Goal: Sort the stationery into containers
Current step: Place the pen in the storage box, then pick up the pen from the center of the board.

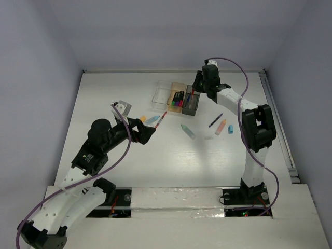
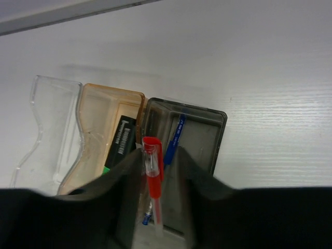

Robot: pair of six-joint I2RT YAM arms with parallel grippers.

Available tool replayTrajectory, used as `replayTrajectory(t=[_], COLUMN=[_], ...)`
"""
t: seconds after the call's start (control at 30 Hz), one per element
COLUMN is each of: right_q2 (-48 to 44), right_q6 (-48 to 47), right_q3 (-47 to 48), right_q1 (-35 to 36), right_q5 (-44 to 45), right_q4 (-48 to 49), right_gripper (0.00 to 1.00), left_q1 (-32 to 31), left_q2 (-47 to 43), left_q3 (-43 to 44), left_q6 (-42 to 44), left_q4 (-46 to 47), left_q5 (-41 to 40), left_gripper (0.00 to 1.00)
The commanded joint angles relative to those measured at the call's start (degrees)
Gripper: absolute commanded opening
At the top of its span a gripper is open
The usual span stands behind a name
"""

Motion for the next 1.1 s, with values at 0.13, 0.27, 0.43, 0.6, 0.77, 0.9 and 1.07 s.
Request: replayTrajectory(t=[0.13,0.27,0.43,0.6,0.77,0.9,1.07], right_q2=[-4.58,-8.62,-18.1,-25.14,-30.16,-29.12,-22.53], right_q6=[-1.07,-1.78,-1.86,-1.51,0.33,1.21,1.56], right_q3=[3.71,2.32,-7.43,-20.88,-28.44,-31.44,-27.51], right_q1=[0.34,0.34,0.34,0.34,0.34,0.34,-0.28], right_q5=[-2.37,-2.81,0.69,7.47,7.74,8.18,9.76], right_q4=[-3.42,-4.74,-3.95,-6.23,-9.3,-12.38,-13.26], right_gripper=[0.61,0.62,0.18,0.01,0.0,0.27,0.44], left_q1=[0.98,0.98,1.5,1.51,1.51,1.51,1.51], left_q2=[0.05,-0.12,-0.56,-1.17,-1.7,-2.32,-2.76], left_q3=[0.12,0.12,0.03,0.03,-0.15,-0.15,-0.23], left_q6=[0.48,0.39,0.39,0.31,0.22,0.13,0.13], left_q4=[2.13,2.13,2.04,2.22,2.22,2.39,2.39], left_q5=[1.13,1.05,0.87,1.22,1.57,1.92,2.28], left_gripper=[0.9,0.9,0.89,0.87,0.85,0.84,0.84])
